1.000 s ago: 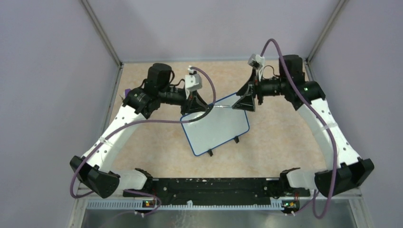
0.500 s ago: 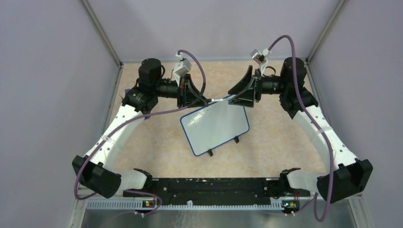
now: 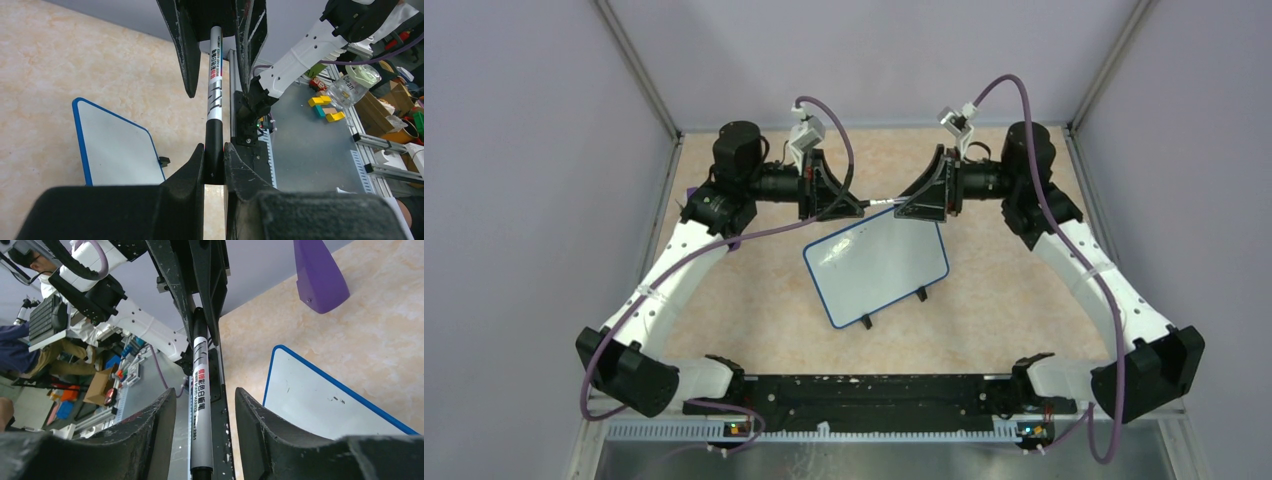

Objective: Write a sentence on the whiteboard
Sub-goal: Open the whiteboard marker from the pen cap.

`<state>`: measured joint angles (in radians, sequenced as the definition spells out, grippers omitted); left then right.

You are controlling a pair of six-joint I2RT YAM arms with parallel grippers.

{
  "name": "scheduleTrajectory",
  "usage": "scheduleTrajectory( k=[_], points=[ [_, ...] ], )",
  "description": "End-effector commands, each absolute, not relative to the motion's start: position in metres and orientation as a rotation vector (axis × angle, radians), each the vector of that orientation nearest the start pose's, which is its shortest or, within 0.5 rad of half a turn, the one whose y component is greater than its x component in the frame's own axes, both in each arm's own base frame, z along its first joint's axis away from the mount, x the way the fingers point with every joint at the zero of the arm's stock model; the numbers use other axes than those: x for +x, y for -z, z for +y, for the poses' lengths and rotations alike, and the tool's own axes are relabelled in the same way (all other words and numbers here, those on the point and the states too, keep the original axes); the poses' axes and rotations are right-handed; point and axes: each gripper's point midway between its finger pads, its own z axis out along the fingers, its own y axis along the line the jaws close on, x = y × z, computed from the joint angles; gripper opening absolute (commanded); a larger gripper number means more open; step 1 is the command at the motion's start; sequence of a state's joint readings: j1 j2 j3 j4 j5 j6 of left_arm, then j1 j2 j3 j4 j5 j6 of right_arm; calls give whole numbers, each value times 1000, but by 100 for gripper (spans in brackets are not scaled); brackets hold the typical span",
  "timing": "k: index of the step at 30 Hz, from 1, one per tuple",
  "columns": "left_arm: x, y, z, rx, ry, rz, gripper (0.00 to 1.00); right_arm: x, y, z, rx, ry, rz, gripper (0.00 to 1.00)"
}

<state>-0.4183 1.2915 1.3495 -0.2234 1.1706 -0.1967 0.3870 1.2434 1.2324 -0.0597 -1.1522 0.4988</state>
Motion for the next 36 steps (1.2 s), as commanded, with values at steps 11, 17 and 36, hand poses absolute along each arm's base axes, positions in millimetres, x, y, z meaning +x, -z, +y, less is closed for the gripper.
scheduleTrajectory(
  k=[11, 17, 36],
  points=[
    [228, -379, -286, 1099, 1407, 1483, 0, 216, -394, 282, -900, -1586, 1594, 44],
    [229, -378, -289, 1099, 1410, 1492, 0, 217, -396, 284, -893, -1604, 1588, 41],
    [225, -374, -292, 1117, 1413, 1497, 0, 221, -389, 291, -886, -1603, 1613, 2]
  ],
)
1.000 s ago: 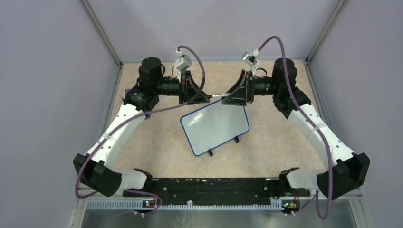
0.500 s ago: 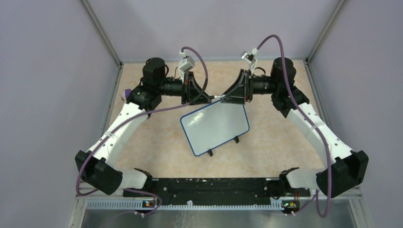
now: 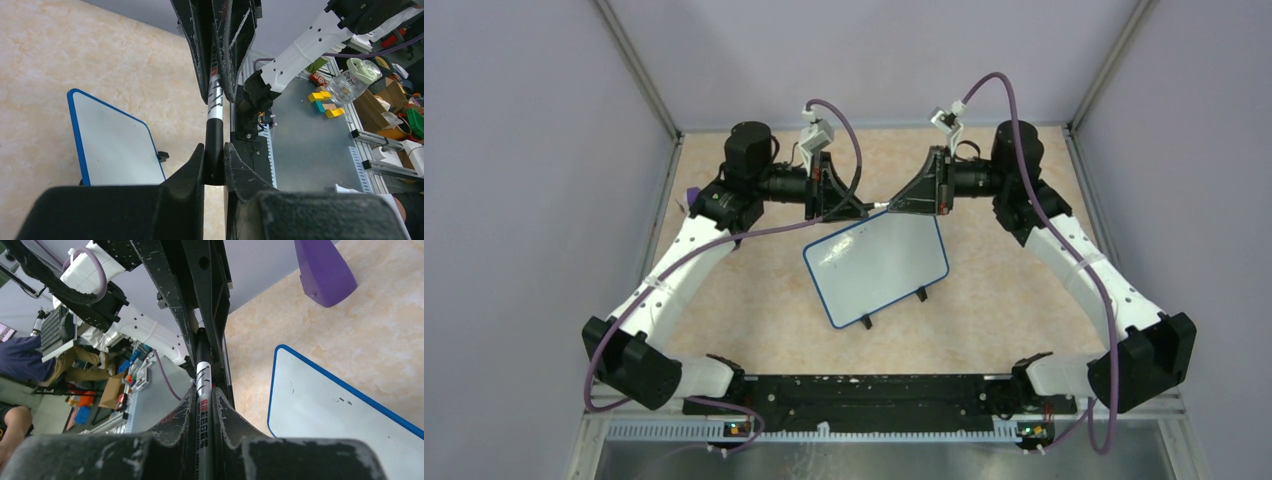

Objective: Write a sentence on the whiteboard
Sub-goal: Open the whiteboard marker from the pen cap.

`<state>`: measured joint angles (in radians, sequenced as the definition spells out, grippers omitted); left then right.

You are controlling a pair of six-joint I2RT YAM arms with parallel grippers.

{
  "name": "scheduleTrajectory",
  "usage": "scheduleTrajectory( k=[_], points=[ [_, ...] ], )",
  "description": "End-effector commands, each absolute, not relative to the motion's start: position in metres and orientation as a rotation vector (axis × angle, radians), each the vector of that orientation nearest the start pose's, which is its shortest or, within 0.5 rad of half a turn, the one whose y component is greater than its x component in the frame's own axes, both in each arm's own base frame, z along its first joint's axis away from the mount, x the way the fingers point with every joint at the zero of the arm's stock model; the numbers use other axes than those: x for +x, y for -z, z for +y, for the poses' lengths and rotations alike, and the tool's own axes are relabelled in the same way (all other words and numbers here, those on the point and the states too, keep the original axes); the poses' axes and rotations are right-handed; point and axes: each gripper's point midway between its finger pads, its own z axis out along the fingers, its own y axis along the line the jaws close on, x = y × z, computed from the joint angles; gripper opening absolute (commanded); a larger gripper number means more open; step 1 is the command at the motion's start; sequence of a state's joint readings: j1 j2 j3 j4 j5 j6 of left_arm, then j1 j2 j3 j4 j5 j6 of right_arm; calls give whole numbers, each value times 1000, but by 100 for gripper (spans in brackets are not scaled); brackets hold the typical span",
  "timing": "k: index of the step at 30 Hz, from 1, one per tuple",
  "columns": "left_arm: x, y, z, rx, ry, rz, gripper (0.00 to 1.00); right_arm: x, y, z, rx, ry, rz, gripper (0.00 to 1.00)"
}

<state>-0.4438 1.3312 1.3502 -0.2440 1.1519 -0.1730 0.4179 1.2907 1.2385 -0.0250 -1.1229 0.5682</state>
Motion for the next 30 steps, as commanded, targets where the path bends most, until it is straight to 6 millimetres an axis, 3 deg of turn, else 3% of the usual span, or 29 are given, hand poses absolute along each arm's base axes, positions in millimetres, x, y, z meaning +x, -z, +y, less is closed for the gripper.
scheduleTrajectory(
  k=[1, 2, 5, 6, 21, 30],
  points=[
    [225, -374, -292, 1118, 1414, 1495, 0, 220, -389, 290, -889, -1600, 1609, 0],
    [223, -375, -292, 1125, 1417, 1488, 0, 220, -390, 290, -897, -1598, 1603, 0],
    [220, -377, -290, 1157, 1412, 1464, 0, 218, -390, 288, -910, -1597, 1593, 32],
    [220, -377, -289, 1162, 1403, 1464, 0, 218, -387, 287, -898, -1605, 1620, 36],
    [221, -377, -288, 1158, 1377, 1477, 0, 217, -379, 286, -902, -1611, 1646, 34],
    [225, -377, -290, 1138, 1379, 1489, 0, 215, -377, 287, -914, -1606, 1651, 38]
  ],
)
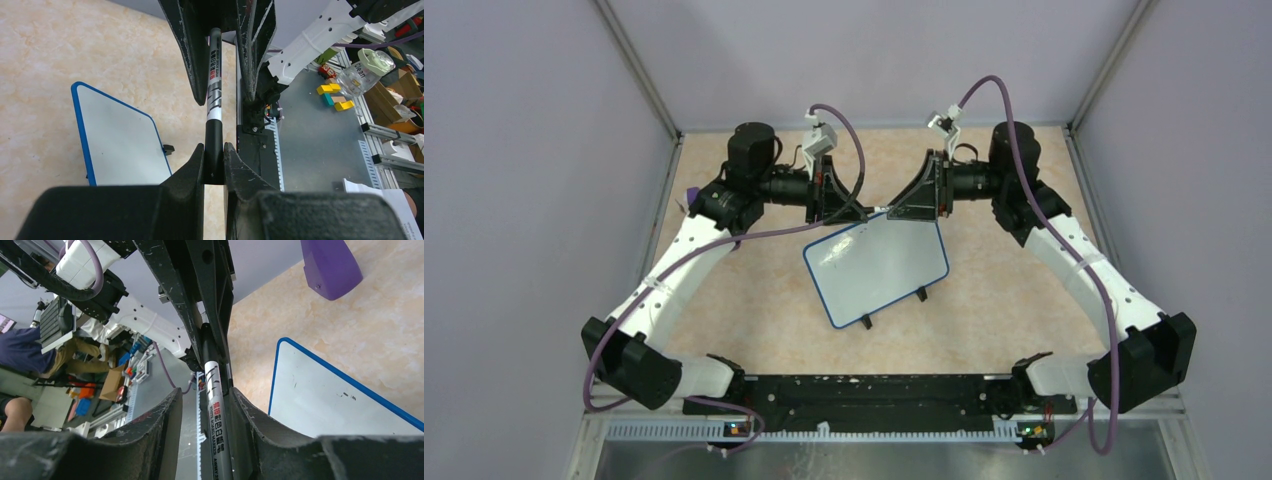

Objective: Write a sentence on the whiteboard
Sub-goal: Open the whiteboard marker from the pen cap.

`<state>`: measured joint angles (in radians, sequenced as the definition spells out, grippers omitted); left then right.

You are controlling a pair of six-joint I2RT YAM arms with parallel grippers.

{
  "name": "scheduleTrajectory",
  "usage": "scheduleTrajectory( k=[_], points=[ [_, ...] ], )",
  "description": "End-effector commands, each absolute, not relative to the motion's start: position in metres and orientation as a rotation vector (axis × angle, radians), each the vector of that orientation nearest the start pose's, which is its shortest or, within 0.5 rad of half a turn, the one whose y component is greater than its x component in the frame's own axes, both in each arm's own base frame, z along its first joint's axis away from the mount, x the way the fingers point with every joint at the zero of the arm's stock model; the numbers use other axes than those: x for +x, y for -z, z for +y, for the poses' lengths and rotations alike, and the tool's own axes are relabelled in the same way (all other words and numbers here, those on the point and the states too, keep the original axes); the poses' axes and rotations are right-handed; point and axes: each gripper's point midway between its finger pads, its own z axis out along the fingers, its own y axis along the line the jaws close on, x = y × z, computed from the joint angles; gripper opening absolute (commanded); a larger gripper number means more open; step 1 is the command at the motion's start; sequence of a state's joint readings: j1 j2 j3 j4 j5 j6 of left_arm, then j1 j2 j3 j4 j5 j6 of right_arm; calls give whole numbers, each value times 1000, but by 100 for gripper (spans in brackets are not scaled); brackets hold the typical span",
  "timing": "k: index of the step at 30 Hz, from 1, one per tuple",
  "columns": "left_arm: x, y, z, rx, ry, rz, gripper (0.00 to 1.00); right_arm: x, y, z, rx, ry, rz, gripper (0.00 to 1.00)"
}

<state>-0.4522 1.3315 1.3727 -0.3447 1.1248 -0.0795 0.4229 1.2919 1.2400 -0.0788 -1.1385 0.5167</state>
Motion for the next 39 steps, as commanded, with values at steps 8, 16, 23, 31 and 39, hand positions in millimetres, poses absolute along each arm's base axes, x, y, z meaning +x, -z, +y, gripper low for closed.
scheduleTrajectory(
  k=[8, 16, 23, 31, 39],
  points=[
    [222, -380, -290, 1137, 1396, 1480, 0, 212, -379, 288, -916, -1632, 1643, 38],
    [226, -378, -280, 1096, 1360, 1501, 0, 217, -382, 283, -876, -1635, 1648, 40],
    [228, -377, -280, 1085, 1366, 1510, 0, 217, -382, 282, -871, -1631, 1648, 40],
    [227, -375, -284, 1094, 1379, 1514, 0, 221, -383, 284, -865, -1622, 1648, 34],
    [225, -373, -291, 1120, 1392, 1511, 0, 219, -384, 285, -874, -1625, 1642, 30]
  ],
)
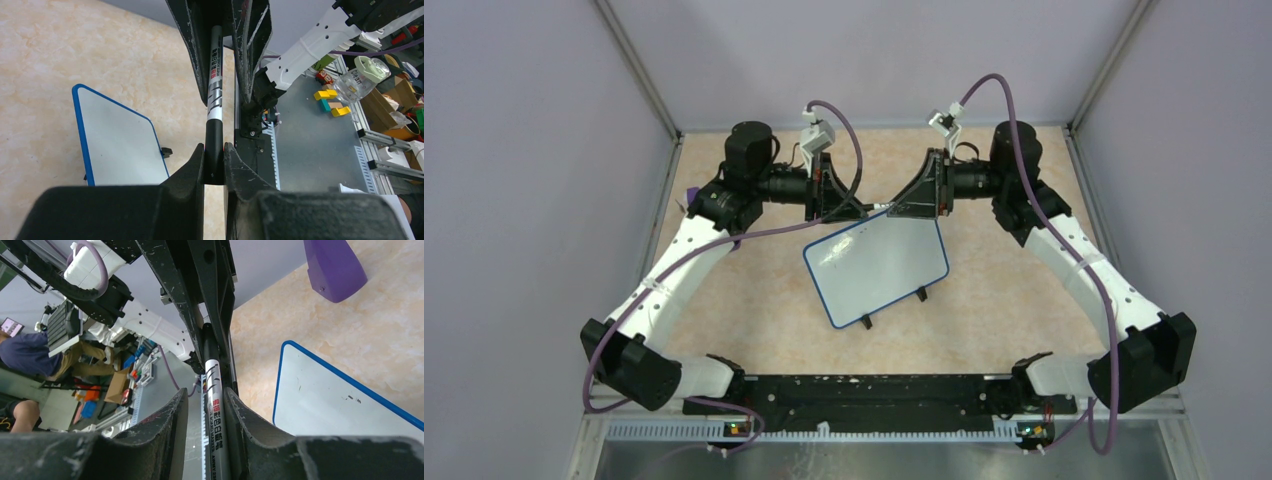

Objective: Write a sentence on the whiteboard
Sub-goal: Open the whiteboard marker from the pen cap.

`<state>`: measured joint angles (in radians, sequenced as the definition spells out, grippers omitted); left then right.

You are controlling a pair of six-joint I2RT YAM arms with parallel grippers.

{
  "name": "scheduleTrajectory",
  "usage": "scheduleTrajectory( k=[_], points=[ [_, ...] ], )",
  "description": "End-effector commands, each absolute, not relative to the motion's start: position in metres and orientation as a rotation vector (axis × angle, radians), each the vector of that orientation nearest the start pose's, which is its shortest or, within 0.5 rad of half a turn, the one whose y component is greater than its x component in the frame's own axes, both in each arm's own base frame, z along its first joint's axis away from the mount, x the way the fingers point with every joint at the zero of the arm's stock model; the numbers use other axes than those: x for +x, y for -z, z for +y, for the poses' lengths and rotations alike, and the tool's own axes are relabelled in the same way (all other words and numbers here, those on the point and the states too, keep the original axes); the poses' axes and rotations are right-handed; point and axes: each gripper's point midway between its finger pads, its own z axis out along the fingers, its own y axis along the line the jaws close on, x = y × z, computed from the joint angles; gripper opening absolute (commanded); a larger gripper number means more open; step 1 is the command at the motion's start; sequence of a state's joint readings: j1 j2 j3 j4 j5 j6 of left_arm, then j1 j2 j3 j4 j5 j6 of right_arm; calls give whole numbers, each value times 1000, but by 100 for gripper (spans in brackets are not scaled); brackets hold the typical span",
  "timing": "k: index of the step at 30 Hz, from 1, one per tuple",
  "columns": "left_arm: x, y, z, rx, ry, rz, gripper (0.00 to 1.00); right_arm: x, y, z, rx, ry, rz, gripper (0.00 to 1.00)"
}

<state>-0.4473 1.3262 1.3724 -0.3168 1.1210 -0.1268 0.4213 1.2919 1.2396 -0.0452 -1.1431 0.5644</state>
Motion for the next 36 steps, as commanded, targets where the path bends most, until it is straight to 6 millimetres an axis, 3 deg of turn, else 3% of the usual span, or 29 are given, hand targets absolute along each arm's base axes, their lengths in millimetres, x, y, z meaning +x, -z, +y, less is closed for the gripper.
scheduleTrajectory(
  k=[1, 4, 9, 18, 19, 21, 23, 36],
  points=[
    [224, -372, -291, 1124, 1394, 1511, 0, 219, -384, 285, -875, -1624, 1641, 29],
    [223, -371, -292, 1136, 1391, 1508, 0, 219, -384, 285, -876, -1625, 1641, 25],
    [224, -367, -290, 1150, 1361, 1509, 0, 218, -385, 284, -889, -1616, 1640, 1],
    [227, -367, -275, 1129, 1346, 1512, 0, 224, -387, 274, -871, -1580, 1644, 0],
    [227, -368, -275, 1130, 1341, 1507, 0, 224, -386, 274, -870, -1577, 1644, 0],
    [226, -368, -275, 1131, 1342, 1506, 0, 225, -387, 274, -863, -1570, 1646, 23],
    [225, -369, -275, 1132, 1355, 1504, 0, 227, -387, 275, -854, -1570, 1651, 31],
    [226, -371, -280, 1127, 1372, 1504, 0, 226, -390, 282, -854, -1608, 1648, 34]
  ],
)
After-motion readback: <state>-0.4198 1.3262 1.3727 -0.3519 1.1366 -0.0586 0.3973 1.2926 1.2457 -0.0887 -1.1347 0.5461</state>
